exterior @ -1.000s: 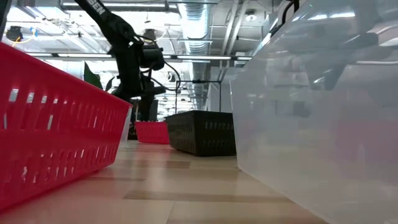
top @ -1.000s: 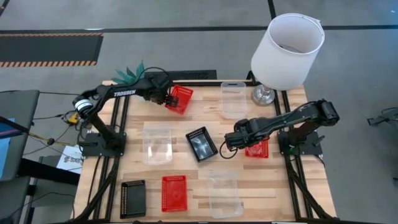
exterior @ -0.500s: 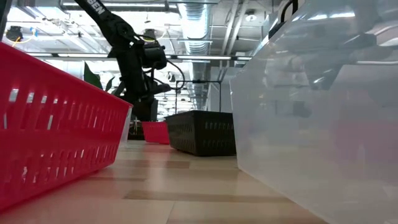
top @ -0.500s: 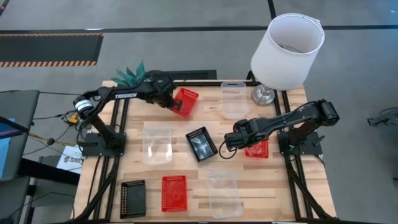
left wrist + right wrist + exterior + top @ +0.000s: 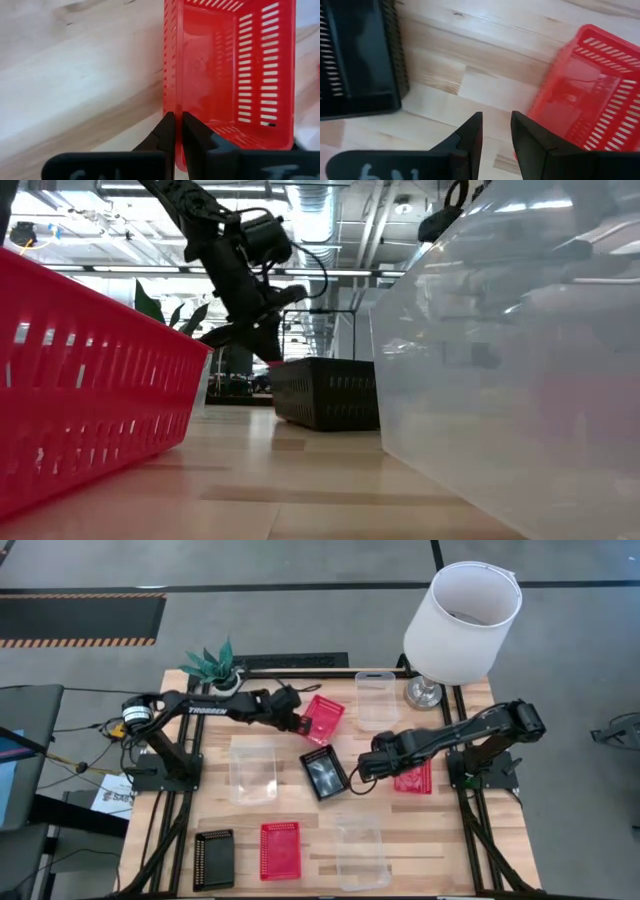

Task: Stack baskets by color
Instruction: Stack the top left red bin on the right red bin

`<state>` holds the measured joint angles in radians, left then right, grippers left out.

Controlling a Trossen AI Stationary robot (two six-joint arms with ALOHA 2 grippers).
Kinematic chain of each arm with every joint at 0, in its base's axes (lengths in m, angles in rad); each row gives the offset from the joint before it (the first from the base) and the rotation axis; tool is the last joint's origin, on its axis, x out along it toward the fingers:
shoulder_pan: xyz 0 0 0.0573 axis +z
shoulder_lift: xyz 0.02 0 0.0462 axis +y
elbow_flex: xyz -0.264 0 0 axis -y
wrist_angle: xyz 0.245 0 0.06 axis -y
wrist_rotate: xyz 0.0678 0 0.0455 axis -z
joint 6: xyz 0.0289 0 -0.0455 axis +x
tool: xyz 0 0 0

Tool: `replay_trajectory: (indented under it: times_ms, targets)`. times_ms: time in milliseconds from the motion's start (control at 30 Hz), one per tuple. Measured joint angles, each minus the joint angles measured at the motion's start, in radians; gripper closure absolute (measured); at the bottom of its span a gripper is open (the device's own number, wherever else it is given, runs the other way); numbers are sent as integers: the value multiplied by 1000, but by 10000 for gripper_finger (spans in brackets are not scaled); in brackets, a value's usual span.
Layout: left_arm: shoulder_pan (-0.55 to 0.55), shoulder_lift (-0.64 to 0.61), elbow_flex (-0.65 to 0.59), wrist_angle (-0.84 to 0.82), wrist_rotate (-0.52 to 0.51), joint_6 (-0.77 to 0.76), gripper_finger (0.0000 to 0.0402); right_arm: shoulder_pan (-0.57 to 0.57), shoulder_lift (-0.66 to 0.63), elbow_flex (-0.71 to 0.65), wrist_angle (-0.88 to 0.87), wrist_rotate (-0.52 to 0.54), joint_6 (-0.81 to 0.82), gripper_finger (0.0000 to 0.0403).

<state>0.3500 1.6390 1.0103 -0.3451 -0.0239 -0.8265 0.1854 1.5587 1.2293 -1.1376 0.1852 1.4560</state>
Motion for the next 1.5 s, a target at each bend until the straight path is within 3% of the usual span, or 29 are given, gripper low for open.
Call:
replay_trajectory:
  times_ms: [233, 333, 567, 700, 900, 1033, 1233, 1500]
  targets:
    - [-36, 0, 0, 22, -18, -52, 401, -17, 0, 0, 97, 4, -24, 280]
    - [-47, -15, 3, 79, -37, -60, 401, 3, -1, 1, 97, 53, -7, 280]
    - [-59, -64, 101, 107, -37, -108, 401, 67, -53, 78, -49, 170, 101, 280]
    - [-126, -67, 147, 110, -68, -176, 401, 125, -92, 118, -143, 189, 187, 280]
    - [-248, -24, 161, 176, -226, -373, 401, 256, -143, 135, -247, 211, 367, 281]
    - [-307, 35, 172, 271, -214, -451, 401, 326, -157, 135, -314, 211, 481, 281]
    - [-350, 156, 301, 175, -120, -477, 401, 387, -170, 135, -372, 211, 561, 281]
    - [-396, 248, 448, -19, -161, -597, 401, 425, -172, 135, -374, 211, 555, 281]
